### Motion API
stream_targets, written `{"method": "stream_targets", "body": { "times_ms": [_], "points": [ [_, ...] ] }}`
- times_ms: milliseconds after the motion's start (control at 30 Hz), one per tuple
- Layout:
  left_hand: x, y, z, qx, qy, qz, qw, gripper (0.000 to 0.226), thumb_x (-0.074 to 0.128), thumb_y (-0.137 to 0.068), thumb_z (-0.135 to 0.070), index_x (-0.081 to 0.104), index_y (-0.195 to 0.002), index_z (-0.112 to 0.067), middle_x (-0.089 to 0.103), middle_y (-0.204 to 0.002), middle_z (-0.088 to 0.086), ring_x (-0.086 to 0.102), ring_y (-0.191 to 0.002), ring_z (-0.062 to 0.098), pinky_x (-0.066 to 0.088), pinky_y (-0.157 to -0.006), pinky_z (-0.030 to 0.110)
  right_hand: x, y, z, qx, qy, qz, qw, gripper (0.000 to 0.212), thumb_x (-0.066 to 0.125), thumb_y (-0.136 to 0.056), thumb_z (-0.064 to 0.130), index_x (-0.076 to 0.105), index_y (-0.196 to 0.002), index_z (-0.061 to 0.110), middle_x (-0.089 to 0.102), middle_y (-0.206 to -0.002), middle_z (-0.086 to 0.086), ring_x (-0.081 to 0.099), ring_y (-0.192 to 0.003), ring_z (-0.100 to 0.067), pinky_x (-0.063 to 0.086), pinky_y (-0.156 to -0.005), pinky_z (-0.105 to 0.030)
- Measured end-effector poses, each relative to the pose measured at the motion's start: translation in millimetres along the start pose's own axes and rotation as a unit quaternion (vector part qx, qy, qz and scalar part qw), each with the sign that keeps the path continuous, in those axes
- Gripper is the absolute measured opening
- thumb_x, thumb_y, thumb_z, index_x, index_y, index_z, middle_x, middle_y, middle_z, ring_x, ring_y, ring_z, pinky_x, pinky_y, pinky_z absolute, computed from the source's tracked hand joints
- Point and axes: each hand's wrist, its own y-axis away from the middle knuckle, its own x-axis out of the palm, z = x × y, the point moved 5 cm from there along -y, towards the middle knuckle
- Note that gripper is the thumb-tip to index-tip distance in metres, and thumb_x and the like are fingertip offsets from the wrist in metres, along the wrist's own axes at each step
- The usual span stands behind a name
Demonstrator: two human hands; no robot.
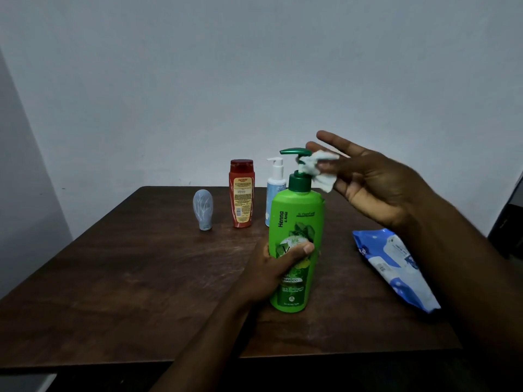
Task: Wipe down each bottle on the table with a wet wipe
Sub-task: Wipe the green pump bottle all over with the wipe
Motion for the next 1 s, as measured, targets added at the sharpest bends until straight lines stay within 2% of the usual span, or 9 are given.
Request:
{"method": "stream_targets", "body": {
  "times_ms": [100,167,267,367,467,567,833,900,1000],
  "points": [
    [0,1,1,-0.013,0.008,-0.003,1.0,0.039,0.078,-0.076,-0.039,0.07,-0.11,-0.023,0.078,-0.105,0.005,0.075,-0.098,0.024,0.057,-0.096,0.051,1,17,-3,-0.119,0.102,-0.079,0.984,0.065,0.075,-0.061,-0.009,0.065,-0.123,0.006,0.07,-0.117,-0.012,0.073,-0.099,-0.019,0.06,-0.079,-0.028],
    [-1,0,2,-0.016,0.005,-0.005,1.0,0.04,0.079,-0.076,-0.041,0.071,-0.111,-0.024,0.078,-0.105,0.005,0.075,-0.099,0.025,0.056,-0.096,0.053,8,29,1,-0.225,0.214,-0.121,0.943,0.054,0.084,-0.065,-0.004,0.07,-0.114,0.012,0.071,-0.112,-0.006,0.074,-0.093,-0.017,0.06,-0.076,-0.029],
    [-1,-1,3,-0.01,0.009,-0.006,1.0,0.032,0.082,-0.08,-0.04,0.073,-0.108,-0.027,0.078,-0.107,0.007,0.074,-0.101,0.027,0.055,-0.097,0.056,29,39,6,-0.355,0.363,-0.13,0.851,0.041,0.087,-0.07,0.008,0.073,-0.107,0.016,0.071,-0.103,-0.001,0.072,-0.089,-0.01,0.059,-0.071,-0.024],
    [0,-2,2,-0.002,0.012,-0.007,1.0,0.035,0.081,-0.076,-0.044,0.074,-0.107,-0.028,0.078,-0.106,0.006,0.075,-0.1,0.026,0.055,-0.096,0.056,47,41,0,-0.45,0.491,-0.102,0.739,0.035,0.078,-0.075,-0.003,0.075,-0.106,0.012,0.071,-0.096,-0.002,0.068,-0.09,-0.009,0.057,-0.079,-0.023],
    [0,-2,-1,0.008,0.011,-0.009,1.0,0.019,0.08,-0.08,-0.036,0.076,-0.099,-0.037,0.078,-0.105,0.005,0.075,-0.099,0.026,0.056,-0.096,0.053,47,46,-11,-0.506,0.588,-0.098,0.624,0.035,0.072,-0.075,-0.011,0.077,-0.103,0.009,0.075,-0.095,-0.003,0.066,-0.09,-0.02,0.047,-0.084,-0.018],
    [1,-2,-2,0.021,0.006,-0.004,1.0,0.018,0.081,-0.081,-0.036,0.076,-0.098,-0.037,0.078,-0.104,0.006,0.075,-0.098,0.027,0.057,-0.094,0.053,36,52,-14,-0.504,0.59,-0.102,0.622,0.033,0.07,-0.078,-0.012,0.077,-0.102,0.008,0.075,-0.1,-0.002,0.065,-0.094,-0.022,0.048,-0.086,-0.022],
    [0,-2,-2,0.015,0.003,-0.009,1.0,0.017,0.081,-0.081,-0.036,0.076,-0.097,-0.038,0.078,-0.103,0.004,0.075,-0.097,0.026,0.057,-0.094,0.054,6,46,-19,-0.433,0.458,-0.126,0.766,0.024,0.069,-0.087,-0.008,0.077,-0.099,0.011,0.073,-0.101,0.0,0.069,-0.101,-0.007,0.057,-0.086,-0.033],
    [2,-2,-4,0.019,0.002,-0.012,1.0,0.017,0.079,-0.078,-0.038,0.076,-0.094,-0.041,0.079,-0.101,0.003,0.075,-0.096,0.025,0.058,-0.093,0.052,5,48,-20,-0.431,0.47,-0.139,0.758,0.024,0.069,-0.086,-0.008,0.077,-0.099,0.011,0.072,-0.099,0.001,0.069,-0.098,-0.006,0.056,-0.087,-0.03],
    [2,-1,-5,0.027,0.01,-0.006,1.0,0.016,0.077,-0.076,-0.039,0.076,-0.09,-0.045,0.079,-0.101,0.0,0.076,-0.095,0.021,0.059,-0.089,0.043,13,58,-29,-0.465,0.527,-0.134,0.699,0.025,0.07,-0.08,-0.009,0.078,-0.098,0.007,0.069,-0.098,-0.005,0.067,-0.096,-0.014,0.053,-0.085,-0.023]
  ]
}}
